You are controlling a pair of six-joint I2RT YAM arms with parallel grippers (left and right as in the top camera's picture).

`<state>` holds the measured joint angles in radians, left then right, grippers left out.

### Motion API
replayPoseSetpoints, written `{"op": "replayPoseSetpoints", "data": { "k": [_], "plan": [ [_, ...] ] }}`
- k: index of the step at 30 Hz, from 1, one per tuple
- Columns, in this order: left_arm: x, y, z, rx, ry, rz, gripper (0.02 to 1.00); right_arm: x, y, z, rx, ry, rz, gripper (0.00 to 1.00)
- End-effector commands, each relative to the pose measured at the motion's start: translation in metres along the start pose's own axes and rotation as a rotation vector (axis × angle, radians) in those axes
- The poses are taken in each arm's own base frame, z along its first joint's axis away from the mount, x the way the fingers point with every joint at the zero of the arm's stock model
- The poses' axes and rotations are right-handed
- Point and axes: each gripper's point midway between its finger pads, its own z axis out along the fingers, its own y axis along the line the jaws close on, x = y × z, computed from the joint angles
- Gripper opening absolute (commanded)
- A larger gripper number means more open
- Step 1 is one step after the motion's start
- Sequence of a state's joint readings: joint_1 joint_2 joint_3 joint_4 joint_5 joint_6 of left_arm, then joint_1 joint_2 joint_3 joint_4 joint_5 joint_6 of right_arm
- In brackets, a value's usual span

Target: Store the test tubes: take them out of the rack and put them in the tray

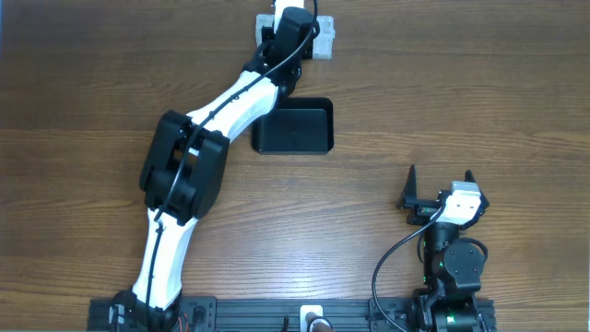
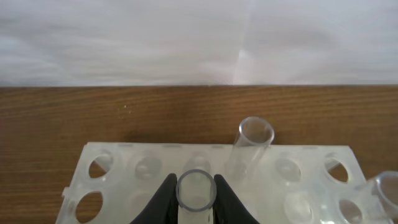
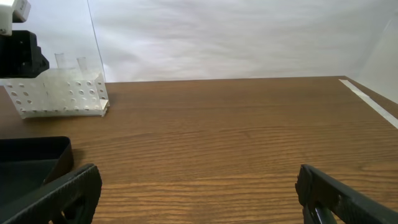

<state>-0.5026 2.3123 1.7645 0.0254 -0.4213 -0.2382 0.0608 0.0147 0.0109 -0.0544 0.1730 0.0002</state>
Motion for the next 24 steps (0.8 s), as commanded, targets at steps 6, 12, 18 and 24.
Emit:
{"op": "replayPoseSetpoints", "data": {
  "k": [6, 12, 18, 24],
  "plan": [
    [-0.157, 0.016, -0.102, 0.042, -0.269, -0.022, 0.115, 0.002, 0.003, 0.0, -0.013, 0.0, 0.002, 0.993],
    [-0.191, 0.022, -0.149, 0.089, -0.303, -0.029, 0.106, 0.002, 0.003, 0.0, -0.013, 0.0, 0.002, 0.991],
    [-0.105, 0.024, -0.141, 0.076, 0.053, -0.128, 0.049, 0.002, 0.003, 0.0, -0.013, 0.0, 0.002, 0.993],
    [0.006, 0.03, -0.136, -0.054, 0.426, -0.201, 0.04, 0.002, 0.003, 0.0, -0.013, 0.0, 0.002, 0.993]
  ]
}}
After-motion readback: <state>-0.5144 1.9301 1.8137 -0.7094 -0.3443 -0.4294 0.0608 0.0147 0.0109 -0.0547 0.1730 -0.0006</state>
